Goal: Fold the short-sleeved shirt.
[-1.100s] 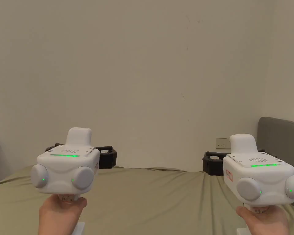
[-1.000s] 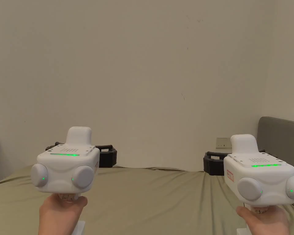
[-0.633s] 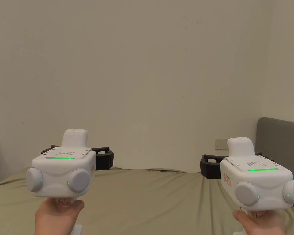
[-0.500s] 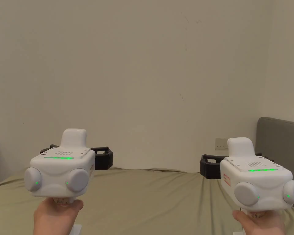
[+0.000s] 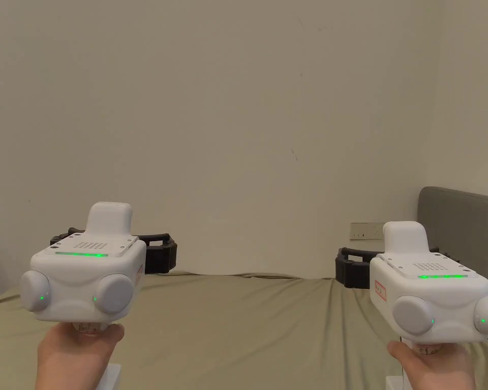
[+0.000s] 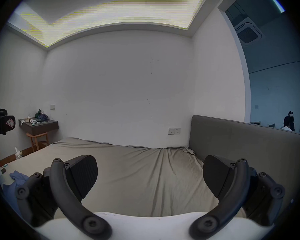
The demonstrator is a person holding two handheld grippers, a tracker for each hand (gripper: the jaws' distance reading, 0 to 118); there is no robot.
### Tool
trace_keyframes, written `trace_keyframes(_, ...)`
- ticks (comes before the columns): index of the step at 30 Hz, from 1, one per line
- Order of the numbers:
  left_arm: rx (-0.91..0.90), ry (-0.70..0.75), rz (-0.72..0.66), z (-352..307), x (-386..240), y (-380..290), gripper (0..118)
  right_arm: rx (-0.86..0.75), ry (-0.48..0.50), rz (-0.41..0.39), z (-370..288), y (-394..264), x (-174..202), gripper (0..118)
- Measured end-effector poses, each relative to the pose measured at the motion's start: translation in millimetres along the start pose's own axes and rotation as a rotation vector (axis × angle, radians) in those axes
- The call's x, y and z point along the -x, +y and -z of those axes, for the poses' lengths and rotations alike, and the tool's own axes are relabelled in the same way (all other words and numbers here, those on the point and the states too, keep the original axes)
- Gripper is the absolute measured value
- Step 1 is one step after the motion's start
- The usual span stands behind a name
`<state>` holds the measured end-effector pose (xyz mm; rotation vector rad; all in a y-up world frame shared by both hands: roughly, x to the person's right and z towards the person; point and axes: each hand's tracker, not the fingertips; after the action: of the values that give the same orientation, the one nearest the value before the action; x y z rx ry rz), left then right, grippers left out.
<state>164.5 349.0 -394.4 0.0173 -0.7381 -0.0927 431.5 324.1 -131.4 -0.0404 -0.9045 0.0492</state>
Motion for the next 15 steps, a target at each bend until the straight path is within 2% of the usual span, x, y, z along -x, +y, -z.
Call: trace_keyframes(15, 0.032, -0.006, -0.057, 10.4, -1.1, -13.1, 118, 0.036, 0.031, -0.027, 6.2, -6.5, 8.9, 118)
